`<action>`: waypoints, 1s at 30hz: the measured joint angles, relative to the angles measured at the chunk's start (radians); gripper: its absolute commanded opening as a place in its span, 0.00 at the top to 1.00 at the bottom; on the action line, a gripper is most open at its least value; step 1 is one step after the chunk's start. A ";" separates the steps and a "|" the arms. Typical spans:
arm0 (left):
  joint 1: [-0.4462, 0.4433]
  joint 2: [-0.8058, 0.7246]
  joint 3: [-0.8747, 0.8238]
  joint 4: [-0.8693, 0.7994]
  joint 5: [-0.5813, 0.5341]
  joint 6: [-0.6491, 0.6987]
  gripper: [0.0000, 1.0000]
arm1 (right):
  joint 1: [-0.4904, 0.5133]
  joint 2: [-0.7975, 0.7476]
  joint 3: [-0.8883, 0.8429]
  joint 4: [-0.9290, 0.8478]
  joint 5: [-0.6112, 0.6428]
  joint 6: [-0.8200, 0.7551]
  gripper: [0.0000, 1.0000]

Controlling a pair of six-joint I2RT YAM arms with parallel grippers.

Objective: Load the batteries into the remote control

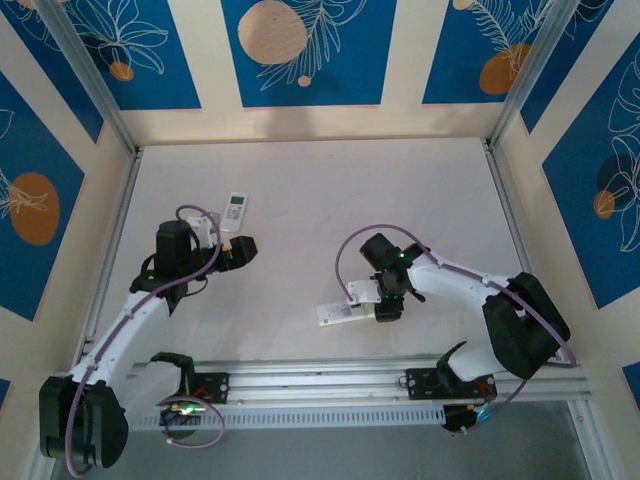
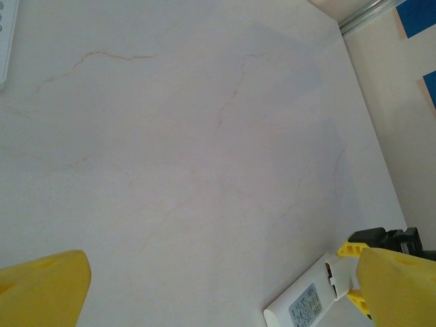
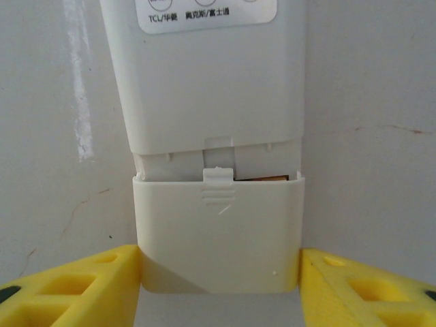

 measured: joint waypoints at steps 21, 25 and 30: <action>0.000 0.000 -0.002 0.003 0.000 0.000 0.00 | 0.026 0.023 0.003 0.016 -0.003 0.001 0.40; 0.000 0.000 -0.006 0.004 0.000 0.000 0.00 | 0.032 0.030 0.004 0.016 -0.003 0.002 0.40; 0.000 0.000 -0.007 0.005 0.000 0.000 0.00 | 0.038 0.040 0.006 0.015 -0.004 0.008 0.36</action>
